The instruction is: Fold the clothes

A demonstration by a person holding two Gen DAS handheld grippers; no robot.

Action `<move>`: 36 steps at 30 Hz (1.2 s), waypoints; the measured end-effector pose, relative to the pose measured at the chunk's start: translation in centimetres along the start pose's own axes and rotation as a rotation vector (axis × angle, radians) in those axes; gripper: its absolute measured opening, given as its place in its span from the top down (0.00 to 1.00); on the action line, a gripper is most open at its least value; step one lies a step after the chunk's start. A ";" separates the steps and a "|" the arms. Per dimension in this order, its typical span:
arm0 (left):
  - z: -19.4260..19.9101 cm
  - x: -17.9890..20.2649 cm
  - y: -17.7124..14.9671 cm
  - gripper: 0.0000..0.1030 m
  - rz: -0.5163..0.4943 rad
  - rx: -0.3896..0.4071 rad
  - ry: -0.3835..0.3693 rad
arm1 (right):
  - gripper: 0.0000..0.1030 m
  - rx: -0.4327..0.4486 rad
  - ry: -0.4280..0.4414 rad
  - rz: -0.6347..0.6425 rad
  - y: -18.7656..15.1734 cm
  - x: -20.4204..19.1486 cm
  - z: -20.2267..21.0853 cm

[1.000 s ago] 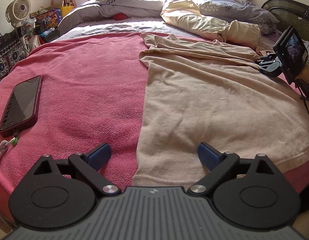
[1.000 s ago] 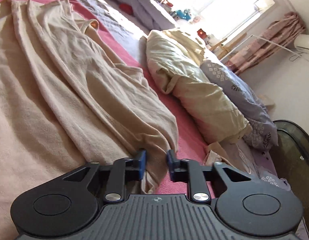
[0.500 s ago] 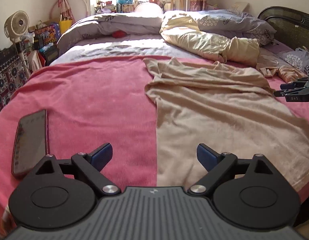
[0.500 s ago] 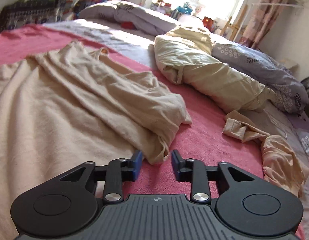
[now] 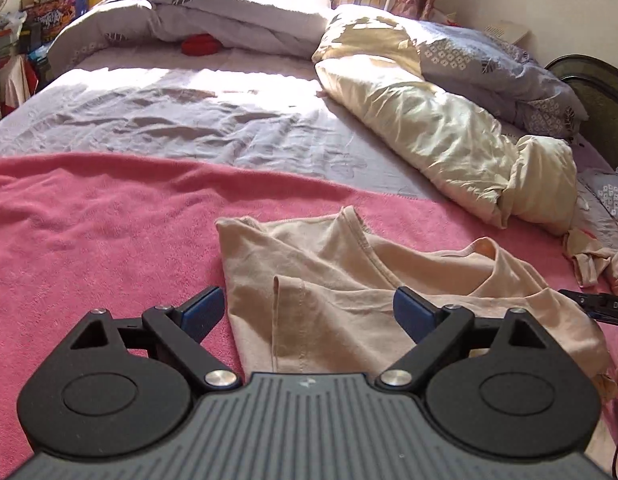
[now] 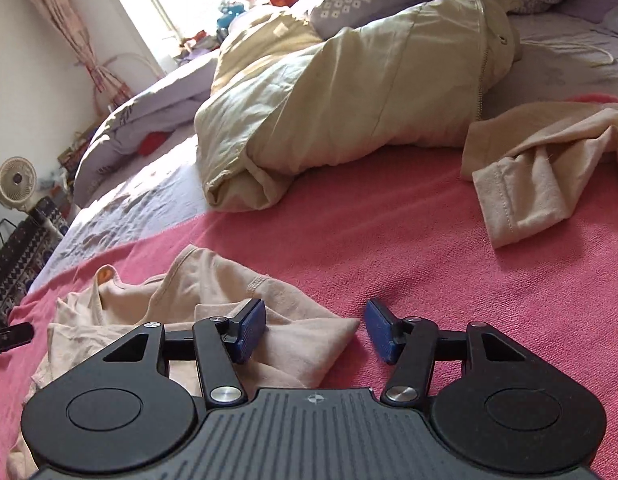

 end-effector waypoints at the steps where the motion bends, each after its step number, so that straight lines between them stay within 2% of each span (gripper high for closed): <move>1: -0.8 0.0 -0.2 0.15 0.027 -0.030 -0.011 | 0.49 -0.021 0.007 -0.004 0.0 -0.2 0.1; 3: -0.9 0.6 -0.5 0.21 0.056 -0.038 -0.049 | 0.54 -0.061 0.013 -0.009 0.0 -0.6 0.3; 6: -0.3 2.2 -0.1 0.22 -0.001 0.003 -0.070 | 0.58 -0.090 -0.022 0.023 -0.1 -1.0 -0.2; 7: -0.6 2.4 -0.2 0.22 -0.015 -0.010 -0.057 | 0.62 -0.092 -0.041 0.025 -0.1 -1.1 -0.3; 8: -1.3 2.3 -0.3 0.27 -0.019 -0.047 -0.020 | 0.71 -0.092 -0.056 0.018 0.0 -1.1 -0.3; 9: -1.9 2.2 -0.5 0.36 -0.021 -0.081 0.024 | 0.80 -0.100 -0.066 0.004 0.0 -1.1 -0.4; 10: -2.2 1.8 -0.7 0.54 -0.018 -0.101 0.081 | 0.93 -0.109 -0.075 -0.014 0.1 -1.1 -0.4; 11: -2.1 1.5 -0.6 0.75 -0.009 -0.098 0.127 | 0.94 -0.108 -0.087 -0.029 0.2 -1.2 -0.2; 12: -1.7 1.1 -0.4 0.82 0.014 -0.091 0.142 | 0.94 -0.090 -0.091 -0.030 0.7 -1.6 0.2; 13: -1.1 0.7 -0.1 0.94 0.049 -0.084 0.135 | 0.94 -0.068 -0.089 -0.022 1.3 -2.1 0.7; 14: -0.4 0.5 0.2 0.97 0.068 -0.072 0.134 | 0.94 -0.045 -0.087 -0.015 2.0 -2.6 1.2; 16: 0.2 0.4 0.4 0.96 0.030 -0.045 0.146 | 0.94 0.004 -0.076 0.002 3.3 -3.6 2.2; 17: 0.2 0.2 0.3 0.94 -0.003 -0.045 0.178 | 0.94 0.031 -0.061 0.013 3.9 -4.1 2.6; 18: -0.9 -0.4 -0.4 0.93 -0.061 -0.078 0.265 | 0.94 0.051 -0.062 0.032 4.3 -4.3 2.6; 19: -1.5 -1.0 -1.1 0.93 -0.089 -0.094 0.328 | 0.94 0.045 -0.098 0.050 4.3 -4.0 2.2; 20: -1.2 -1.3 -1.2 0.92 -0.106 -0.069 0.366 | 0.93 0.029 -0.147 0.065 4.1 -3.4 1.6; 22: -0.3 -1.8 -1.1 0.90 -0.108 -0.084 0.415 | 0.93 -0.008 -0.193 0.027 3.5 -2.0 1.4; 24: 1.3 -3.4 -1.2 0.88 -0.090 -0.097 0.487 | 0.88 0.004 -0.213 -0.022 2.9 -0.9 2.9; 25: 2.0 -4.2 -1.4 0.88 -0.081 -0.111 0.507 | 0.79 0.023 -0.230 -0.025 2.7 -0.5 4.1; 26: 2.9 -5.0 -1.8 0.88 -0.067 -0.128 0.501 | 0.59 0.031 -0.237 -0.030 2.3 0.0 5.7; 28: 5.7 -6.5 -3.2 0.85 -0.035 -0.169 0.449 | 0.43 -0.005 -0.208 -0.050 0.9 0.8 9.0; 31: 10.6 -6.8 -6.7 0.62 -0.011 -0.250 0.318 | 0.43 -0.187 -0.145 -0.086 -3.3 1.3 13.5; 32: 12.3 -6.6 -8.2 0.58 -0.006 -0.293 0.274 | 0.44 -0.252 -0.124 -0.098 -4.8 1.4 15.0; 36: 16.8 -5.1 -14.1 0.56 -0.002 -0.482 0.174 | 0.46 -0.502 -0.068 -0.137 -11.7 0.5 19.5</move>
Point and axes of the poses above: each gripper's, at about its wrist camera, not at the fingertips, and z roughly against the way its jaws point, x to its right, y to its top, the point moved 6 cm from there along -z, roughly the way its jaws point, and after that the axes turned 3 degrees about y, right-handed, at the moved point
